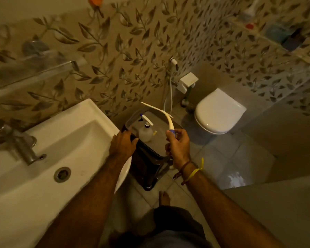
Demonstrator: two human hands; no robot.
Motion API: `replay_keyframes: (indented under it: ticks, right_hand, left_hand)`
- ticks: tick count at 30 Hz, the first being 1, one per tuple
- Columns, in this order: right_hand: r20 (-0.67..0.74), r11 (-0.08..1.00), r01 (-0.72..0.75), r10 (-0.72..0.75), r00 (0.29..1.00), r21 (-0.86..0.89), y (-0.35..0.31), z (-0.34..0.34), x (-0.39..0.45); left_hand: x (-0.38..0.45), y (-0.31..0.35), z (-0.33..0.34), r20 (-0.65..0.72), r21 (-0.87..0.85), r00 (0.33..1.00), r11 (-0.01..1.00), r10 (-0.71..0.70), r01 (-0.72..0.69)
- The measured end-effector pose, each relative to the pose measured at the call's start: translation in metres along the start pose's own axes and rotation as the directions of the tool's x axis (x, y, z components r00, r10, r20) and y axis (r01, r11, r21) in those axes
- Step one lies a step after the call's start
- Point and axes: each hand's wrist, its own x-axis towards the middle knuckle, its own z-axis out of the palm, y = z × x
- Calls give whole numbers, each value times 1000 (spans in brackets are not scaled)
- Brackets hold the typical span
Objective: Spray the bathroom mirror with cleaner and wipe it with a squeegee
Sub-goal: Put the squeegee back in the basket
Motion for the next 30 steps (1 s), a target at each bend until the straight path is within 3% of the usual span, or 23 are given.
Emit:
replay_keyframes:
  ticks: [3,6,8,11,19,30]
  right_hand:
    - [-61,995,-68,64,996,-72,23,-16,41]
    - [-116,977,-153,136,984,-150,48,-26,87]
    - [-151,954,-214,185,971,-208,65,-27,118]
    - [-166,917,-304,268,949,-257,86,-16,164]
    - [-70,804,-423,435,897,-418,115,35,246]
    - [53,686,-415,550,834,-598,126,74,294]
  left_hand:
    - [14,-1,21,-112,78,987,990,-112,121]
    - [34,7,35,-282,60,946,981,-159,183]
    - [46,9,46,-327,58,928,977,-177,206]
    - [58,3,65,-347,156,929,970,-125,189]
    - [67,-6,73,-336,175,934,966,-121,188]
    - [69,-3,74,-319,245,934,938,-161,245]
